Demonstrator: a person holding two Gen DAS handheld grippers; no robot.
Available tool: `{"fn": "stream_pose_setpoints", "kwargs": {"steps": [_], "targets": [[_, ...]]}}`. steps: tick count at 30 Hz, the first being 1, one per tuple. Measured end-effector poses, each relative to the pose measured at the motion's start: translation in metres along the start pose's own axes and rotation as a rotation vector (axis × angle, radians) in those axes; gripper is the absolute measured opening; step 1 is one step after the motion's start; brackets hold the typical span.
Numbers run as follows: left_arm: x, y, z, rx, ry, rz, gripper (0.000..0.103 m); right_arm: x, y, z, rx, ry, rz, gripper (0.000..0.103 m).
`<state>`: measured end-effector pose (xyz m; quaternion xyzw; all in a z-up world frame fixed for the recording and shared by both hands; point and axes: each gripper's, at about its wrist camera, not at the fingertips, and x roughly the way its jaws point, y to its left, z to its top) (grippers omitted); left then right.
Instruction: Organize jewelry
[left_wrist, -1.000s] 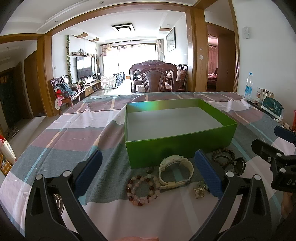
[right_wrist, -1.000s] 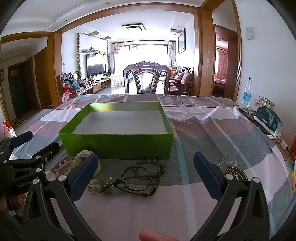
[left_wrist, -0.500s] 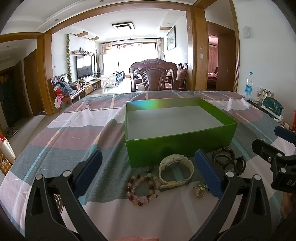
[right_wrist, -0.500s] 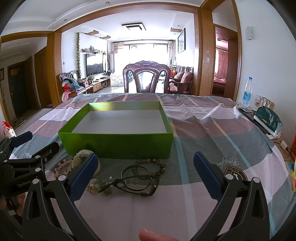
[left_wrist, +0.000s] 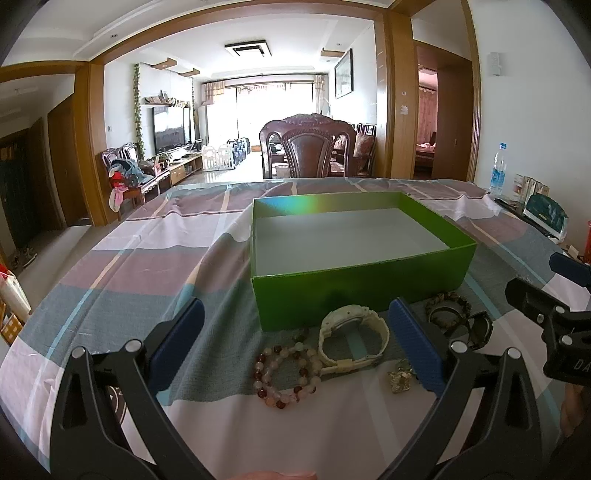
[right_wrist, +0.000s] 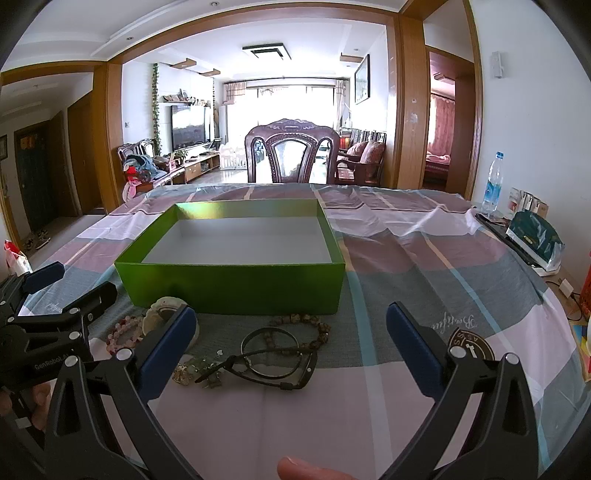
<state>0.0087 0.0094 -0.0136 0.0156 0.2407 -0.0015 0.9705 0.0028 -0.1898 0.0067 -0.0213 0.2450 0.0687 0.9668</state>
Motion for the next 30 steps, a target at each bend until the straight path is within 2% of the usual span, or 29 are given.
{"fn": "stream_pose_setpoints", "kwargs": {"steps": [30], "targets": [[0.0021,0.0041,0.001,-0.019,0.019,-0.002,0.099,0.0,-0.0035,-0.0085,0.004,0.005,0.002,0.101]]}}
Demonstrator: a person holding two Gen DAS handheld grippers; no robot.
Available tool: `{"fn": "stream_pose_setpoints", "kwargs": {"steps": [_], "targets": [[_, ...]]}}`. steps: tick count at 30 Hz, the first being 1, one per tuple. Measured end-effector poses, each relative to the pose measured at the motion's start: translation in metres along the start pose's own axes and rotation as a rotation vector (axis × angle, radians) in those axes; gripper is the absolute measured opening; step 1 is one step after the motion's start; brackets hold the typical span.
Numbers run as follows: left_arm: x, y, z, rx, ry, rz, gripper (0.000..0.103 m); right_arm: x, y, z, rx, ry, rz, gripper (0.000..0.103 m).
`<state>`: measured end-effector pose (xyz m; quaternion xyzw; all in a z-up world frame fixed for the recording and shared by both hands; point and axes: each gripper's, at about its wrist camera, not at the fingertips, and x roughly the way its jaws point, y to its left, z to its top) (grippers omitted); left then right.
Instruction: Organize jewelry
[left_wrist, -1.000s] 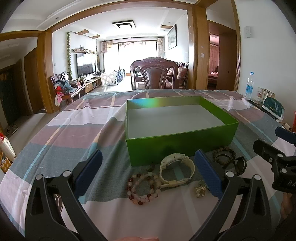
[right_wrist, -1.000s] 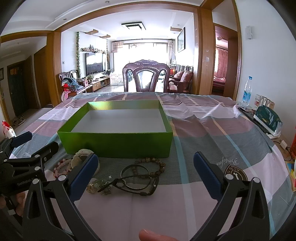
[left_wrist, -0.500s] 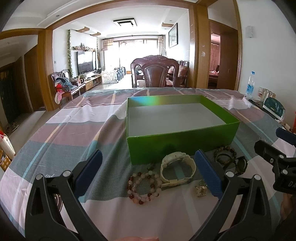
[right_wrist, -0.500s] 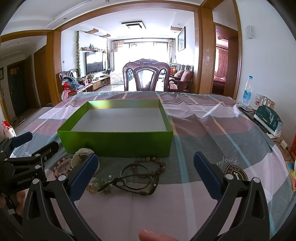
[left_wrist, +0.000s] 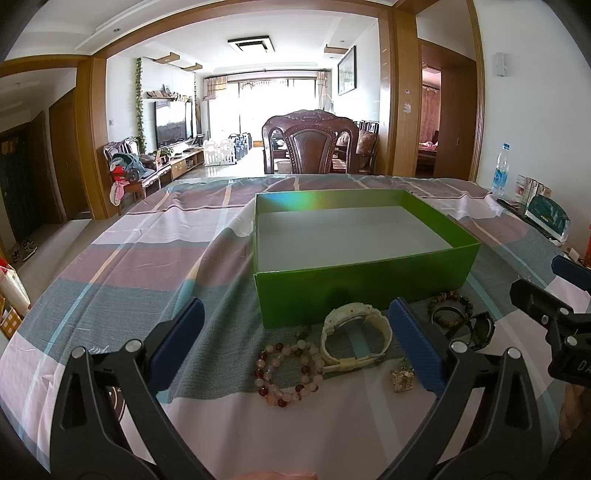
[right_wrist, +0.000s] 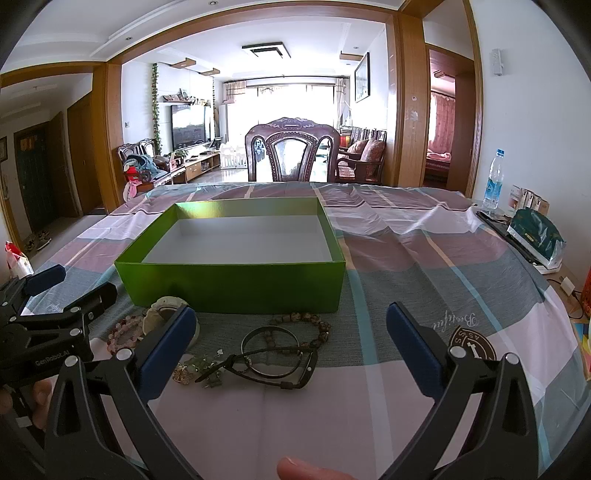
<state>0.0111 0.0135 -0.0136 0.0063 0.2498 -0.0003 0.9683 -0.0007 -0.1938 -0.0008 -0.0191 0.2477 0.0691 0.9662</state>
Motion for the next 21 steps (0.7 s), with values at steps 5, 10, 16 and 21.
{"fn": "stream_pose_setpoints", "kwargs": {"steps": [5,10,16,21], "targets": [[0.0,0.0,0.0,-0.001,0.0,0.0,0.099,0.001,0.001,0.002,0.0,0.001,0.0,0.101],[0.0,0.0,0.0,0.001,0.006,-0.002,0.099,0.001,0.002,0.002,-0.001,0.002,0.0,0.101],[0.013,-0.006,-0.003,0.033,0.089,-0.016,0.099,0.026,-0.003,-0.007,0.014,0.118,0.031,0.101],[0.021,-0.006,-0.005,0.03,0.139,-0.027,0.099,0.042,-0.008,-0.014,0.045,0.226,0.048,0.101]]}}
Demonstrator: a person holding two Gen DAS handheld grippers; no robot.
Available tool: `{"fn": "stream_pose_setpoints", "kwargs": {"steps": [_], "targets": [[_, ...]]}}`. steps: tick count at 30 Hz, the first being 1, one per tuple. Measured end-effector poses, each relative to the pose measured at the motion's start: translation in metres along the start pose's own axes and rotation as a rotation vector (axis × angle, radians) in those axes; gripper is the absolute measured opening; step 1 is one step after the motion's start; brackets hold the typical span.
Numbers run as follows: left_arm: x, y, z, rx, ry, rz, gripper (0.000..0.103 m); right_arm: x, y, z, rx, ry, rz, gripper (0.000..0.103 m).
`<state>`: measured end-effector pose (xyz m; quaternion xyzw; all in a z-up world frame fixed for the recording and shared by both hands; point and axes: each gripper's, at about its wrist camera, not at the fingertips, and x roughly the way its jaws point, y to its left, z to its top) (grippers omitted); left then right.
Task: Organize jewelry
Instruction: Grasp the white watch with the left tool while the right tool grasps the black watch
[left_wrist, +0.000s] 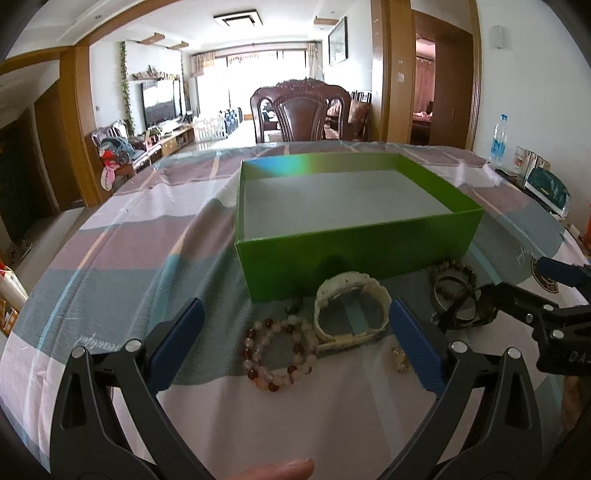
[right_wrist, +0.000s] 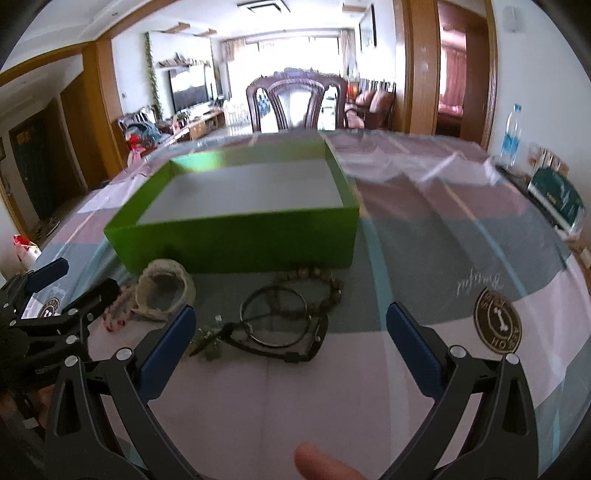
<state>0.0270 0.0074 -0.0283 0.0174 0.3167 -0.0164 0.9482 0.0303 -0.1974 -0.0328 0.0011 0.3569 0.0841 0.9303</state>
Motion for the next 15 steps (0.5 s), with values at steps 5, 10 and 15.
{"fn": "stream_pose_setpoints", "kwargs": {"steps": [5,10,15], "targets": [[0.008,0.0,0.0,0.006,0.036,-0.006,0.099,0.003,-0.001,-0.004,0.007,0.041,-0.002,0.101],[0.015,0.001,0.003,0.005,0.096,-0.022,0.098,0.016,0.006,0.0,-0.021,0.135,-0.013,0.085],[0.017,0.004,0.013,0.059,0.196,-0.08,0.069,0.023,0.005,0.012,-0.065,0.312,0.031,0.058]]}}
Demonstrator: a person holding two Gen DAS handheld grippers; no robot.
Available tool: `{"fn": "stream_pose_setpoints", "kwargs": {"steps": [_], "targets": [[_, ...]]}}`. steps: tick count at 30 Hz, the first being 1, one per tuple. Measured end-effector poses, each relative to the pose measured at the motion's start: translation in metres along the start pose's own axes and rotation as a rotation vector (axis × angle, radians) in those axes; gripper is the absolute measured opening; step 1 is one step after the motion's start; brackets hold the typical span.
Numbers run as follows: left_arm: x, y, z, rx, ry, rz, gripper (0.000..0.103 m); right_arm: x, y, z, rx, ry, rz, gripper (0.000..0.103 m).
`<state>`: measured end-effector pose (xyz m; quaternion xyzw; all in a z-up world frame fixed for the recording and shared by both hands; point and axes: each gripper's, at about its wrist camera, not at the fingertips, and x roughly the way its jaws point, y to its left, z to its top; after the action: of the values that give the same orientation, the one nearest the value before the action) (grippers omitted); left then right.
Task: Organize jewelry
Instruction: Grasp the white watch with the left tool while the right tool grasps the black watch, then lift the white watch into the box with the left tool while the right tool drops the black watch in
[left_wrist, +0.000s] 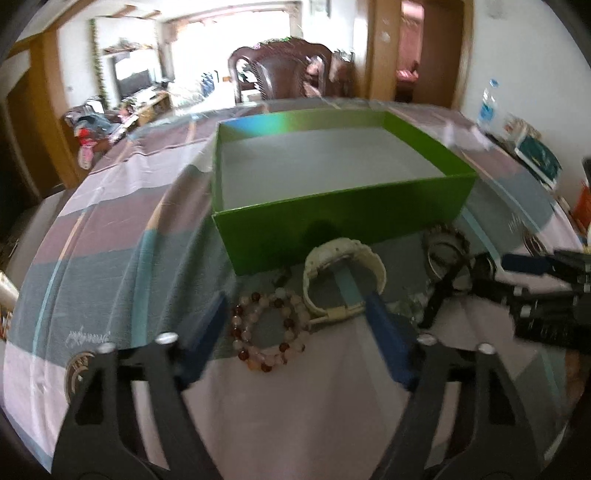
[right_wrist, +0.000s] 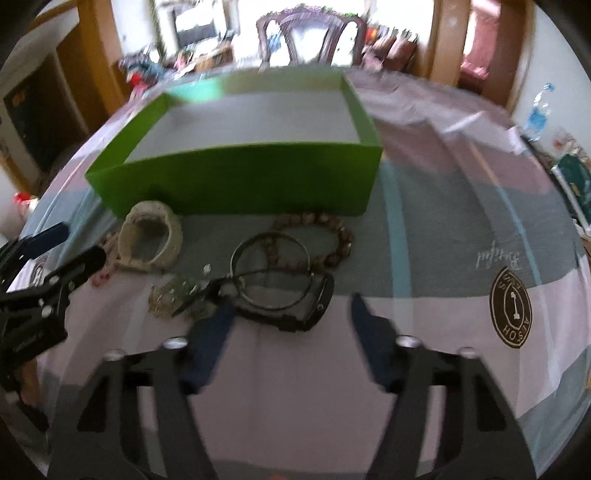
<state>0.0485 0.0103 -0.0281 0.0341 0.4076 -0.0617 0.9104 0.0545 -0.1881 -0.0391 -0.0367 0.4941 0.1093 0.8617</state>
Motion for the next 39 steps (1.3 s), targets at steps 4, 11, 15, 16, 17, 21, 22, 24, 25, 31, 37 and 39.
{"fn": "stream_pose_setpoints", "kwargs": {"steps": [4,11,15,16,17,21,22,24,25,31,37,39], "targets": [[-0.004,0.003,0.02,0.053,0.014,0.008,0.069,-0.025,-0.005,0.021,-0.009,-0.014,0.009,0.058],[0.028,0.0,0.034,0.019,0.087,-0.084,0.054,-0.023,-0.01,0.049,0.056,-0.069,0.021,0.058],[0.051,-0.007,0.025,0.021,0.132,-0.125,0.042,-0.005,-0.021,0.047,0.12,-0.034,0.077,0.058],[0.054,-0.008,0.024,0.025,0.138,-0.127,0.042,-0.003,-0.021,0.045,0.109,-0.02,0.076,0.058],[0.057,-0.008,0.023,0.025,0.141,-0.13,0.04,-0.001,-0.021,0.043,0.095,-0.009,0.076,0.058],[0.068,-0.004,0.021,0.014,0.161,-0.135,0.023,-0.007,-0.021,0.031,-0.006,0.002,0.063,0.058],[0.071,-0.004,0.021,0.01,0.164,-0.133,0.022,-0.01,-0.02,0.027,-0.033,0.003,0.059,0.058],[0.075,-0.003,0.02,0.005,0.175,-0.134,0.02,-0.011,-0.018,0.02,-0.075,0.005,0.051,0.058],[0.077,-0.004,0.02,0.003,0.181,-0.136,0.02,-0.008,-0.017,0.018,-0.088,0.008,0.048,0.058],[0.082,-0.007,0.02,0.006,0.159,-0.133,0.024,0.018,-0.009,0.009,-0.137,0.07,0.012,0.017],[0.076,-0.002,0.017,-0.014,0.154,-0.159,0.017,0.006,-0.003,0.008,-0.14,-0.006,0.034,0.008],[0.072,-0.002,0.018,-0.014,0.139,-0.157,0.017,-0.001,-0.005,0.009,-0.126,-0.046,0.029,0.008]]}}
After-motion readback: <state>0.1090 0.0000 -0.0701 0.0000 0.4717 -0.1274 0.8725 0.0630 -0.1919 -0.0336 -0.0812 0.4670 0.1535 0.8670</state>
